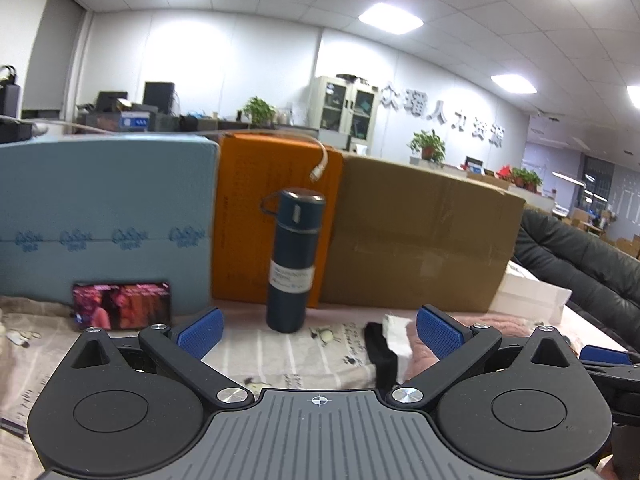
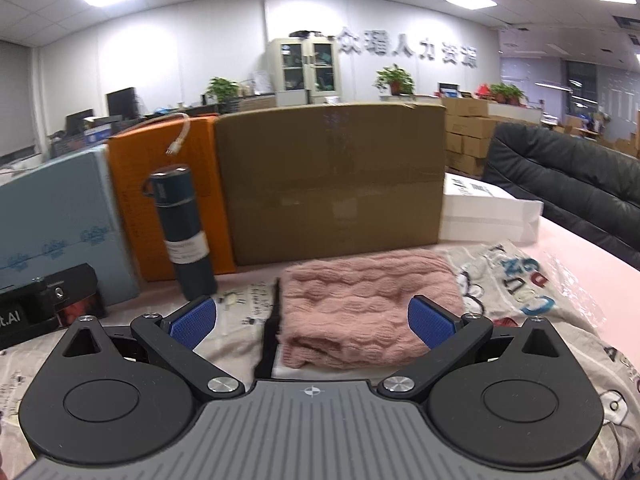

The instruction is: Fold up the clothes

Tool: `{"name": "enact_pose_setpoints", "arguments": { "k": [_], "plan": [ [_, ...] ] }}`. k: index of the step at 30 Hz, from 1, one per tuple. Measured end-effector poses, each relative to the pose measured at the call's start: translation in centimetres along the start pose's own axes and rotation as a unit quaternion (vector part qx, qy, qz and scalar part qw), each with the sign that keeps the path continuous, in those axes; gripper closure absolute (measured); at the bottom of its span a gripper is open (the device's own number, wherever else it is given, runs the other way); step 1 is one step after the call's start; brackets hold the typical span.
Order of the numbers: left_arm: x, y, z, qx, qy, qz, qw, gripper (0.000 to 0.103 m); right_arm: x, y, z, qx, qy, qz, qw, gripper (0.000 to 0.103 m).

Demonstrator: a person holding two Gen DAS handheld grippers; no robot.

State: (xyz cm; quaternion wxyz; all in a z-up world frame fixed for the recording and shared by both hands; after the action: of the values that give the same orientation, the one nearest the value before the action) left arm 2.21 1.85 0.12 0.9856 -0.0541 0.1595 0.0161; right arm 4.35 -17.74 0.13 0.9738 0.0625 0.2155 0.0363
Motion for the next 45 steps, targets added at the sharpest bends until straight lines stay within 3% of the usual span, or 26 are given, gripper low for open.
{"name": "enact_pose_setpoints", "arguments": {
  "k": [7, 12, 19, 25, 30, 33, 39, 45],
  "plan": [
    [-2.3, 2.8, 0.6, -0.009, -0.014, 0.017, 0.9997, 0.000, -1.4, 3.4, 0.2, -0.005, -0.004, 0.031, 0.999, 0.000],
    [-4.0, 6.7, 0.5, -0.047, -0.011, 0.041, 0.9980, 0.000, -2.2, 7.1, -0.1, -0.026, -0.003, 0.063, 0.998, 0.000],
    [-7.2, 14.6, -0.3, -0.072, -0.011, 0.110, 0.9913, 0.000, -2.7, 13.9, -1.6, -0.061, 0.015, 0.124, 0.990, 0.000],
    [-11.0, 22.6, -1.0, -0.075, -0.015, 0.195, 0.9778, 0.000, -3.2, 22.3, -3.8, -0.104, 0.040, 0.208, 0.972, 0.000],
    [-14.1, 29.3, -1.4, -0.098, -0.016, 0.242, 0.9653, 0.000, -4.1, 30.3, -6.3, -0.168, 0.048, 0.275, 0.946, 0.000],
    [-15.9, 34.0, -2.2, -0.155, -0.016, 0.264, 0.9517, 0.000, -4.6, 35.1, -8.1, -0.216, 0.049, 0.311, 0.924, 0.000],
    [-19.3, 44.2, -5.1, -0.284, -0.014, 0.305, 0.9089, 0.000, -5.4, 43.9, -12.2, -0.298, 0.052, 0.359, 0.883, 0.000],
    [-21.1, 50.8, -9.8, -0.442, 0.005, 0.254, 0.8603, 0.000, -5.1, 50.4, -16.9, -0.377, 0.066, 0.378, 0.843, 0.000]
  ]
}}
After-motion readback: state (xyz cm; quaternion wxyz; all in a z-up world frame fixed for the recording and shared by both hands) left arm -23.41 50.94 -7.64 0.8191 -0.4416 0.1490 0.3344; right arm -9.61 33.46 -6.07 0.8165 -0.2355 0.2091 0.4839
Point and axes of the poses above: each gripper's, at about its wrist camera, not at the fingertips, and x roughly the way its jaws point, y to its left, z to its top, the point moved 6 cm from there along x, roughly the way its jaws point, and after that the axes turned 3 degrees about x, right-handed, at the moved point
